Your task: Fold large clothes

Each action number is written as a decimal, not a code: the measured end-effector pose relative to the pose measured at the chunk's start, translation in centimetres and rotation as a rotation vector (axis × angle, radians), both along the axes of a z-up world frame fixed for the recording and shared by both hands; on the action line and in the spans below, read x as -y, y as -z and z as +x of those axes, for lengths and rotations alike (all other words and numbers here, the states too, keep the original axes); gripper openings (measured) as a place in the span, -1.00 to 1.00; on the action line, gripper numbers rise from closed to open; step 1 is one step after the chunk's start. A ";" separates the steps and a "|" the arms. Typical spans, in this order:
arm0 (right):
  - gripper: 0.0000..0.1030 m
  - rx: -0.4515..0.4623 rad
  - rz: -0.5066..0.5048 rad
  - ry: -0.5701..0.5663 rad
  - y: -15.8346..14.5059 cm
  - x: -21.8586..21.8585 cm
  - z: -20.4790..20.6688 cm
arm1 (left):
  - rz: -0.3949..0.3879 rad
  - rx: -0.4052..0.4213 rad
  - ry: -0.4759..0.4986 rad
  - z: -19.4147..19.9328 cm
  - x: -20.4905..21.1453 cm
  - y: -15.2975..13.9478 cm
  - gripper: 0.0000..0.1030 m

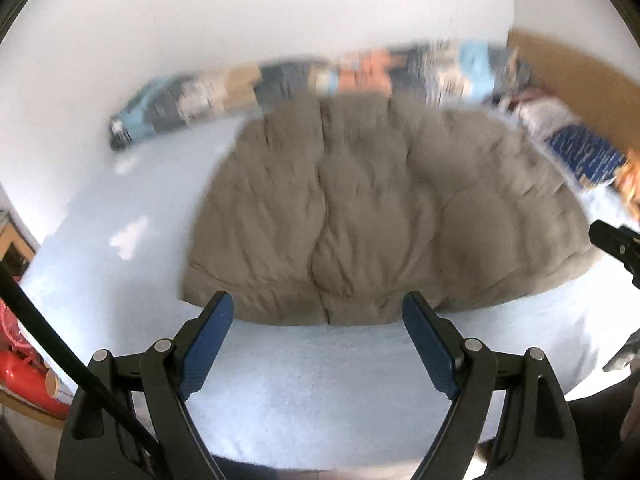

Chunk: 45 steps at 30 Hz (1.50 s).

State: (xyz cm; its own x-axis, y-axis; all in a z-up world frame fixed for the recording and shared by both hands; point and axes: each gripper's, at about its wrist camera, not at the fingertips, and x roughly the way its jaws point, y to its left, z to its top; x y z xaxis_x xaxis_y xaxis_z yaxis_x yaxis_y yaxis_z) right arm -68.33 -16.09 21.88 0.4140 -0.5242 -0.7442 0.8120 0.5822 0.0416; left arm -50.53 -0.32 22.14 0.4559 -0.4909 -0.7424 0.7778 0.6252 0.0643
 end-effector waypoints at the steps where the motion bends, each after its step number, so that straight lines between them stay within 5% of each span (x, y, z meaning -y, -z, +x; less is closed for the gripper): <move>1: 0.53 0.055 -0.026 0.009 -1.7 -1.5 -1.2 | -0.033 0.022 -0.007 -0.8 -1.3 -1.7 0.66; 11: 0.81 0.131 -0.158 -0.007 -11.3 -13.6 -6.8 | -0.182 0.140 -0.064 -6.0 -10.0 -13.0 0.83; 17: 1.00 0.215 -0.242 -0.059 -16.7 -19.1 -8.8 | -0.268 0.128 -0.038 -7.2 -13.1 -15.6 0.99; 22: 1.00 0.164 -0.197 -0.042 -15.6 -17.7 -6.7 | -0.219 0.138 -0.090 -5.9 -11.9 -14.4 0.99; 27: 1.00 0.118 -0.147 -0.004 -13.2 -16.1 -5.5 | -0.049 0.230 -0.150 -5.4 -9.9 -12.9 0.99; 45: 1.00 0.037 -0.129 -0.058 -10.0 -14.7 -2.4 | 0.034 0.125 -0.136 -3.0 -8.0 -8.2 0.99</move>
State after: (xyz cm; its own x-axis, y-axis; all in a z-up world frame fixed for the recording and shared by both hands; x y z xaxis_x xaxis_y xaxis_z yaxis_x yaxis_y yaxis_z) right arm -70.78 -1.37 31.87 0.4726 -0.5888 -0.6557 0.7761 0.6305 -0.0069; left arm -53.51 7.67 30.39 0.6064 -0.3941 -0.6906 0.6706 0.7202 0.1778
